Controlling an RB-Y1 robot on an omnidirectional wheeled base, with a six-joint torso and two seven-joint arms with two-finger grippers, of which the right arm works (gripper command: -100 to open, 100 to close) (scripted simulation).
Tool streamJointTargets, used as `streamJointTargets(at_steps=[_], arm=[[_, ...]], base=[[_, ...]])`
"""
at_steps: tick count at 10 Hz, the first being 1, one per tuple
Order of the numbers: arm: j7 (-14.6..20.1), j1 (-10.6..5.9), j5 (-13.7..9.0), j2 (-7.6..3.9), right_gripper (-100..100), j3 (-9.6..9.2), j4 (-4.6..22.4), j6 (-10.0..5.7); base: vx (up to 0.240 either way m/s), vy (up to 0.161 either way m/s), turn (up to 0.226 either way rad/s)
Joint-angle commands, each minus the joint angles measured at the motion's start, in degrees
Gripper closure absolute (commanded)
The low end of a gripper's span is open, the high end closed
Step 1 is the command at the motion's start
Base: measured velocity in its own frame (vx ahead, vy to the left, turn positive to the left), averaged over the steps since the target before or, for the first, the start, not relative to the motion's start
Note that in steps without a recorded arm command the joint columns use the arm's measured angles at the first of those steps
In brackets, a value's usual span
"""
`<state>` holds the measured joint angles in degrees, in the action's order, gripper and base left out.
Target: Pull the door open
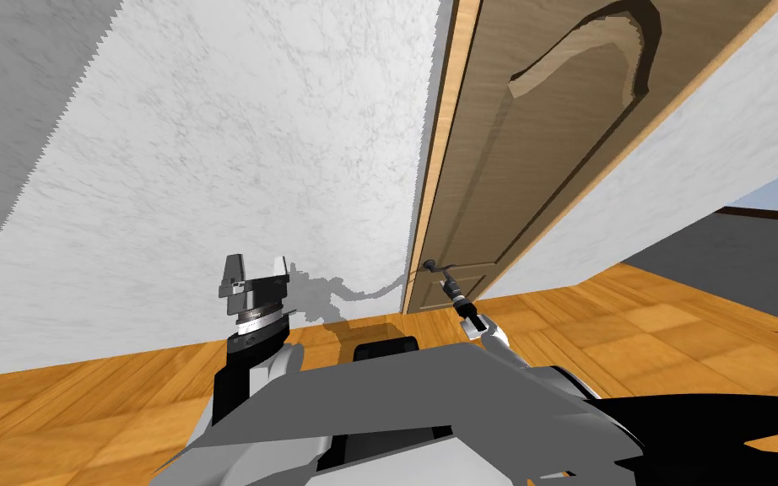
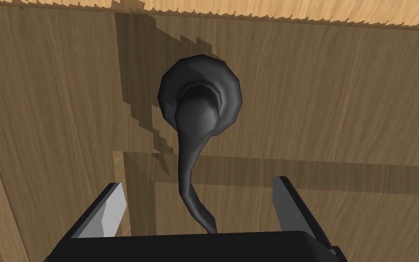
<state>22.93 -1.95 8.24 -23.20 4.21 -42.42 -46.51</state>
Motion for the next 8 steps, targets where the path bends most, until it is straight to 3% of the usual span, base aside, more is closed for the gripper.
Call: streamJointTargets(at_steps=[1,3,5,8], arm=[[-0.3,-0.52,-0.5,-0.09,-100,0.93,1.6,-0.53],[-0.4,-0.49,-1.0,-0.53,-100,1.76,2.6,-0.99],[-0.4,-0.46,-1.5,-0.95,-100,2.56,3.5,-1.42],[-0.5,-0.36,-3.2,-2.42,-100,5.32,6.8,-2.95]], base=[[0.089,0.011,0.117],[0.042,0.012,0.011],[0.062,0.010,0.157],[0.086,0.009,0.244]])
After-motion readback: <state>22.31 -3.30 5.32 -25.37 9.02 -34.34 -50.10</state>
